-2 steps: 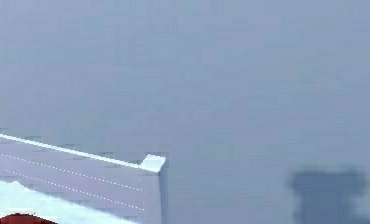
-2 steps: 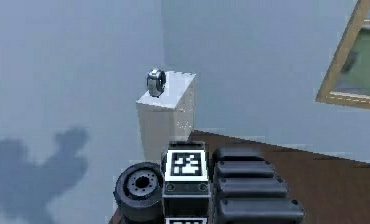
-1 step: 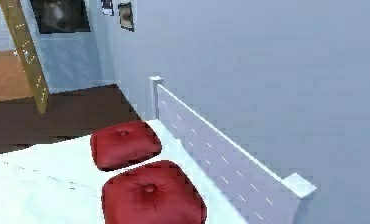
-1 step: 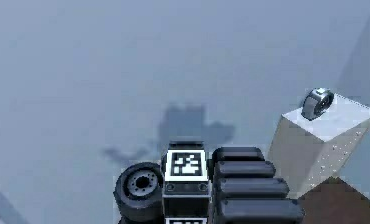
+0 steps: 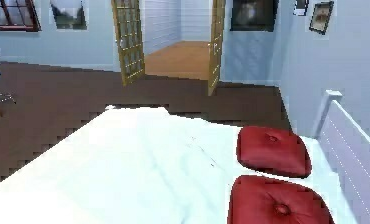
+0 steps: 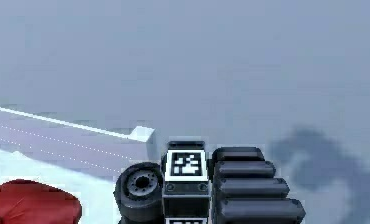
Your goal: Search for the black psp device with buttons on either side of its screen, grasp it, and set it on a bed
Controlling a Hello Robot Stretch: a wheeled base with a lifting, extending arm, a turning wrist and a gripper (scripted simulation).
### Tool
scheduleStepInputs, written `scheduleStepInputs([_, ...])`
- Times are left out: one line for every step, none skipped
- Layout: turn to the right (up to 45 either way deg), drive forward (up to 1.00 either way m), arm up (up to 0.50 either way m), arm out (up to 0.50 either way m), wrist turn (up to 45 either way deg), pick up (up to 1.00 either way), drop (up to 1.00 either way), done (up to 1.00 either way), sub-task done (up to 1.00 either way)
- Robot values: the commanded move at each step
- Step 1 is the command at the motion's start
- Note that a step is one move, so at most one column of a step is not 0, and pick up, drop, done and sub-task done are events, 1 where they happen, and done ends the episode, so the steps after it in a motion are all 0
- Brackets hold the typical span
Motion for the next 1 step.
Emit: scheduleStepInputs([-45.0, 0.00, 0.00, 0.00, 0.0, 0.00, 0.00, 0.00, 0.00])
